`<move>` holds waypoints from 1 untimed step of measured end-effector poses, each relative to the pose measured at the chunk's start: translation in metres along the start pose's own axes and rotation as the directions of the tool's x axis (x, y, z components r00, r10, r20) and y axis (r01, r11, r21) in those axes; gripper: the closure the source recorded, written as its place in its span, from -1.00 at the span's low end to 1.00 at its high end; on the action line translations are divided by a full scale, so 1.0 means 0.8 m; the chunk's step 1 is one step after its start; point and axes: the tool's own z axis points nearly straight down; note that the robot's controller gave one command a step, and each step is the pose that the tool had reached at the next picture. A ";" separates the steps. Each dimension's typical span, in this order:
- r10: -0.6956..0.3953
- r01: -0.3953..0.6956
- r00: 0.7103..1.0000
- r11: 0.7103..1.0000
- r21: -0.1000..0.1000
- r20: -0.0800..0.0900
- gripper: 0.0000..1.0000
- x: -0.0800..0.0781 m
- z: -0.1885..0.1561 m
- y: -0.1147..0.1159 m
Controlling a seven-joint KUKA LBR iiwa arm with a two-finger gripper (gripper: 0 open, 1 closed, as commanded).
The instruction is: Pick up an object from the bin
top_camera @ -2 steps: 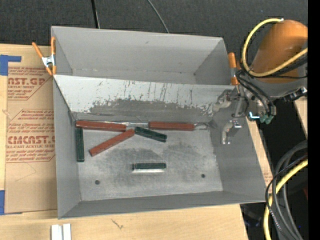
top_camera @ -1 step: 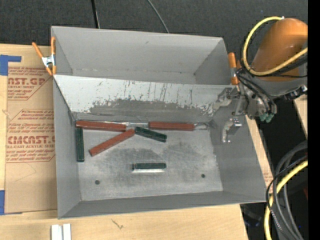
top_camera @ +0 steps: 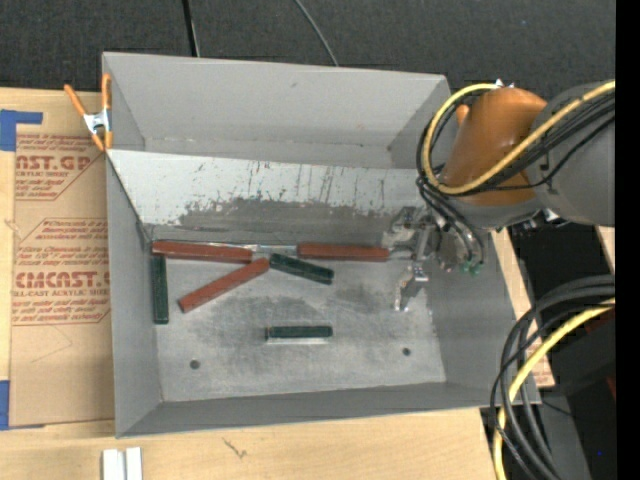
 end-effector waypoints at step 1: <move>-0.021 0.021 1.000 1.000 0.000 -0.009 -1.00 0.000 -0.009 0.041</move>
Offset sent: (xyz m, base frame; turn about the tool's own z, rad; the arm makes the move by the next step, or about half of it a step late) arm 0.0036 0.0663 -0.0095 0.0015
